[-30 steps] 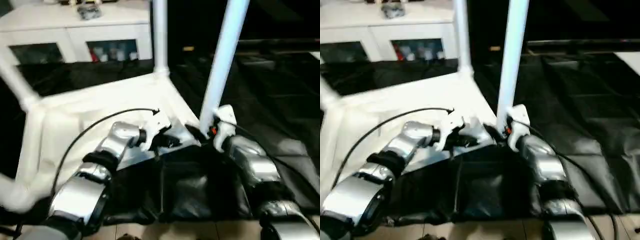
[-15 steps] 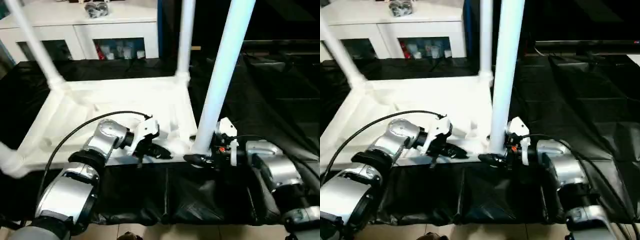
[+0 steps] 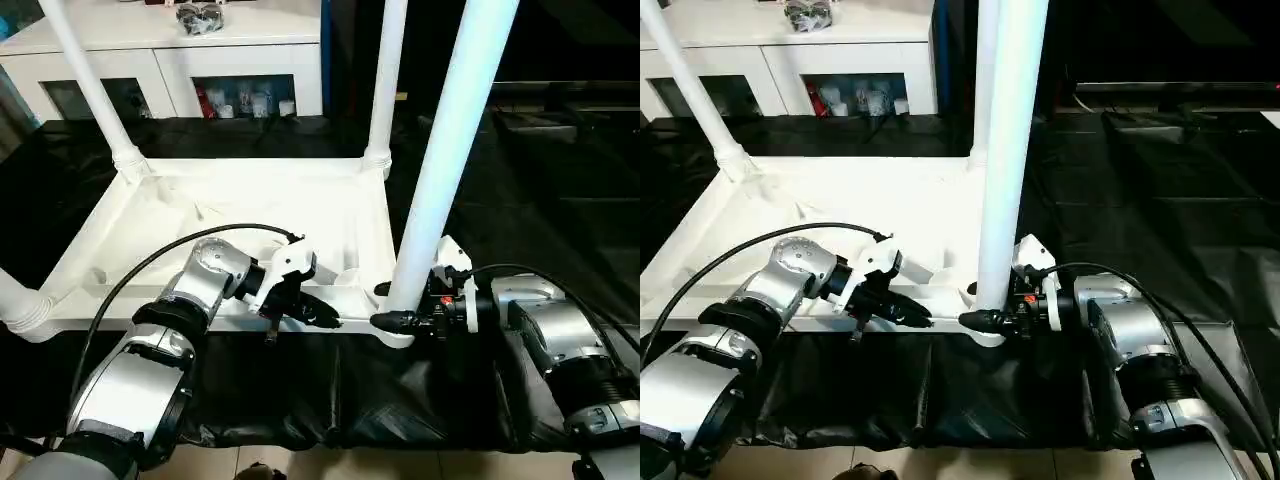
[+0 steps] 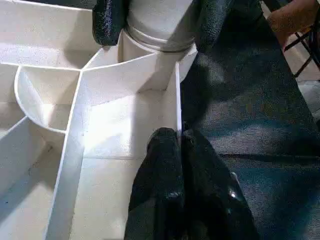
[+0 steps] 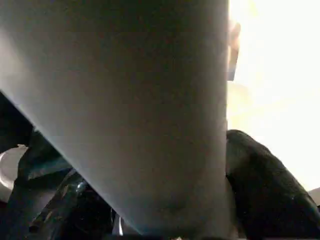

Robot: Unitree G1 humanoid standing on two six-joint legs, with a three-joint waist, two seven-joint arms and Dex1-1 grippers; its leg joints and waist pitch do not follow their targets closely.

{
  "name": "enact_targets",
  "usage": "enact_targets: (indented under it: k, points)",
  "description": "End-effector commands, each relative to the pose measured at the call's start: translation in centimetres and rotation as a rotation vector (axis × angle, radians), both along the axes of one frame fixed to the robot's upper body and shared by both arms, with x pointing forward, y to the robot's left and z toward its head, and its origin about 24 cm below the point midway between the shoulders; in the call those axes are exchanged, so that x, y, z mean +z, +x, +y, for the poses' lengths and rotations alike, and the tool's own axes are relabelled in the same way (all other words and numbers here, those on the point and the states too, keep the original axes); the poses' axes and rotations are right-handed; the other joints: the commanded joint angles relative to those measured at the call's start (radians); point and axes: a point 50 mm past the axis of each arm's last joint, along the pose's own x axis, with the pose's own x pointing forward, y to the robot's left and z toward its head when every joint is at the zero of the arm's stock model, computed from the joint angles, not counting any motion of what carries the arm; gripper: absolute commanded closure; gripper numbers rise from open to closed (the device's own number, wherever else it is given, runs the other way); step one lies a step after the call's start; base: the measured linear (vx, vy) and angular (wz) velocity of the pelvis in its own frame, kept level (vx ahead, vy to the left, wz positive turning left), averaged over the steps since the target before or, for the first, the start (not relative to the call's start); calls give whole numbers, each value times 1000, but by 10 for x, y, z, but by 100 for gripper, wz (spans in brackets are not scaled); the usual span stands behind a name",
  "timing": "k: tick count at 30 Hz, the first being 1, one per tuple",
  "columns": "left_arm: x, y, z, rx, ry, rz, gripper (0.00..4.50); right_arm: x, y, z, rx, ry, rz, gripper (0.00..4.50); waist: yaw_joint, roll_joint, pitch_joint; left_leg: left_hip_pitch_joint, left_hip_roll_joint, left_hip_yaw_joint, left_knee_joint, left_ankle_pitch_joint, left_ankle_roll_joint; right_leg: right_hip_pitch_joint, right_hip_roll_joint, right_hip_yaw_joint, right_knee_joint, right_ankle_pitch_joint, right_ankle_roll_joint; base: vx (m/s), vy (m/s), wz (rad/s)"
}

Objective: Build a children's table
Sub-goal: Rotate leg to tighten

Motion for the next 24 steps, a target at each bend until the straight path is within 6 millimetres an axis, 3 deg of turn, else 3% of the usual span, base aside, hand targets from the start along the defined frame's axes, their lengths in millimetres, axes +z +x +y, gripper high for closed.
enact_targets:
  k: [1, 2, 5, 7, 8, 9, 10, 12, 13, 14, 16, 17, 19, 20, 24]
  points:
    - [14, 3, -21, -70, -45, -42, 450, -14, -8, 20, 63, 2, 72, 180, 0, -17, -69, 21, 30, -14, -64, -250, 82, 49, -46, 38, -63, -254, -248, 0, 0, 0]
    - [14, 4, -22, -44, -58, -37, 450, -16, -8, 21, 21, 10, 61, 182, -1, -13, -69, 21, 30, -13, -64, -249, 78, 49, -46, 38, -64, -246, -248, 0, 0, 0]
    - [14, 8, -27, 34, -76, -44, 450, -21, -1, 24, -123, -7, 21, 185, -5, -15, -68, 21, 30, -13, -66, -264, 64, 47, -46, 38, -63, -262, -245, 0, 0, 0]
    - [13, 12, -35, 121, -94, -56, 450, -26, 9, 26, -304, -35, -18, 188, -11, -11, -63, 24, 27, -14, -68, -290, 45, 43, -47, 37, -71, -338, -226, 0, 0, 0]
    - [10, 13, -47, 184, -110, -67, 450, -27, 18, 32, -467, -7, -11, 189, -19, -10, -60, 27, 26, -17, -71, -316, 25, 40, -47, 36, -76, -386, -212, 0, 0, 0]
    - [10, 13, -49, 195, -111, -69, 450, -28, 19, 34, -493, -1, -9, 189, -27, -12, -58, 26, 22, -22, -74, -338, 11, 43, -47, 31, -80, -434, -195, 0, 0, 0]
    - [8, 13, -60, 231, -116, -79, 450, -28, 24, 42, -583, 16, 5, 193, -34, -7, -57, 29, 21, -22, -74, -360, 7, 39, -45, 31, -87, -463, -179, 0, 0, 0]
    - [7, 13, -73, 274, -126, -92, 450, -30, 29, 55, -663, 12, 1, 194, -45, -9, -56, 32, 20, -22, -74, -377, 3, 35, -44, 30, -92, -472, -175, 0, 0, 0]
    - [7, 13, -75, 280, -127, -96, 450, -30, 30, 56, -683, 7, -2, 194, -54, -12, -57, 28, 15, -24, -73, -386, 9, 39, -44, 27, -95, -483, -164, 0, 0, 0]
    - [8, 13, -81, 293, -128, -109, 450, -31, 33, 62, -735, -14, -24, 194, -56, -6, -57, 27, 15, -24, -73, -387, 11, 37, -44, 28, -96, -483, -162, 0, 0, 0]
    - [8, 13, -85, 298, -125, -123, 450, -30, 35, 66, -760, -22, -62, 194, -67, -9, -57, 29, 13, -24, -73, -399, 15, 34, -43, 27, -101, -494, -153, 0, 0, 0]
    - [8, 13, -85, 302, -125, -127, 450, -28, 35, 67, -760, -9, -70, 160, -68, -10, -57, 29, 12, -23, -72, -400, 19, 33, -43, 27, -102, -493, -153, 0, 0, 0]
    - [9, 14, -85, 296, -124, -149, 450, -22, 38, 66, -784, 39, -102, 160, -70, -7, -57, 28, 11, -21, -72, -389, 38, 35, -41, 27, -104, -486, -151, 0, 0, 0]
    - [9, 14, -84, 291, -124, -155, 450, -20, 39, 64, -799, 57, -106, 124, -70, -7, -59, 27, 11, -20, -72, -383, 41, 36, -40, 28, -103, -476, -153, 0, 0, 0]
    - [10, 12, -77, 229, -136, -159, 450, -15, 38, 50, -750, 72, -131, 118, -60, -5, -64, 22, 19, -18, -73, -339, 58, 43, -38, 31, -88, -358, -191, 0, 0, 0]
